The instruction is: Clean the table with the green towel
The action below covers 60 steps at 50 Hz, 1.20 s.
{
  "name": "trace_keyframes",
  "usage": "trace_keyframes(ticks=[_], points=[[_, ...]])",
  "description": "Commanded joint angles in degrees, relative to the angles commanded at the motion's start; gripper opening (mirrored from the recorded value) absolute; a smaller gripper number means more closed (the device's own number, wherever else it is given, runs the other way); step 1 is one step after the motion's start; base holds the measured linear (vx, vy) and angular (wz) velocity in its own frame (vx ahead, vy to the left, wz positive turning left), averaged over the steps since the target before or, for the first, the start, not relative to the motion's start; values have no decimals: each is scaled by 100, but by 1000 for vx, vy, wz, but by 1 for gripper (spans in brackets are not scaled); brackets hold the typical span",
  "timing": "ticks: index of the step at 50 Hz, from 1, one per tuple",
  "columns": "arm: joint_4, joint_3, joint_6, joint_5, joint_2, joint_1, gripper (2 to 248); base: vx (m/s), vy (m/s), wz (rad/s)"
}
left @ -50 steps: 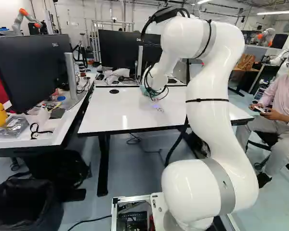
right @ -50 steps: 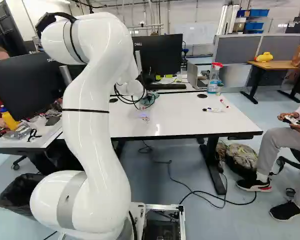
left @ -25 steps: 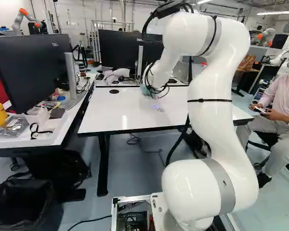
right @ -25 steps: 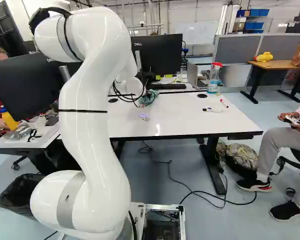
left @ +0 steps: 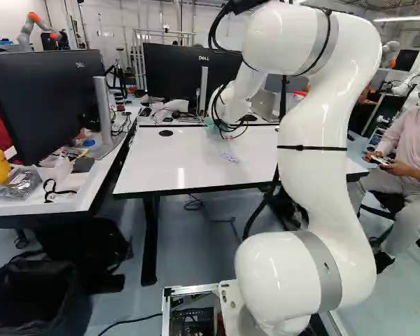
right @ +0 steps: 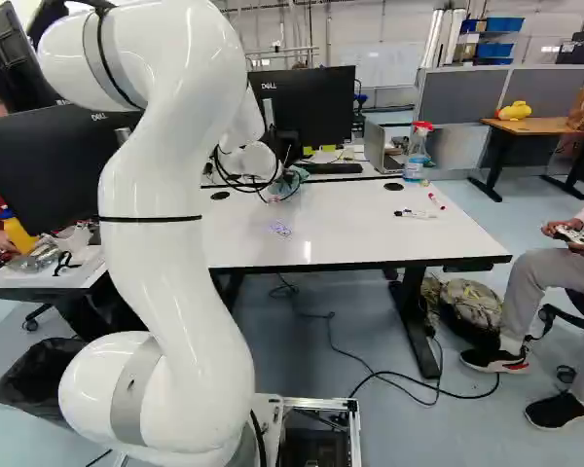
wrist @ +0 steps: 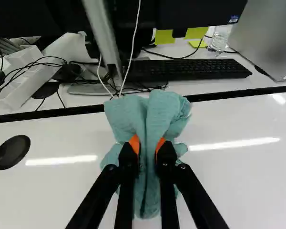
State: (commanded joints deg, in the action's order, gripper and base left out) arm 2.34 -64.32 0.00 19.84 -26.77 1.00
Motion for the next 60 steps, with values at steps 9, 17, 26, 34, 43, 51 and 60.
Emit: trace_keyframes(ticks=[9,17,26,34,43,51,60], points=[[0,289,0,0,238,-6,54,0,0,0],[0,546,0,0,444,-12,54,0,0,0],[0,832,0,0,676,-19,54,0,0,0],[0,1084,0,0,884,-26,54,0,0,0],[0,1365,0,0,1120,-41,54,0,0,0],[0,1613,0,0,1332,-58,54,0,0,0],[0,1890,0,0,1574,-78,54,0,0,0]])
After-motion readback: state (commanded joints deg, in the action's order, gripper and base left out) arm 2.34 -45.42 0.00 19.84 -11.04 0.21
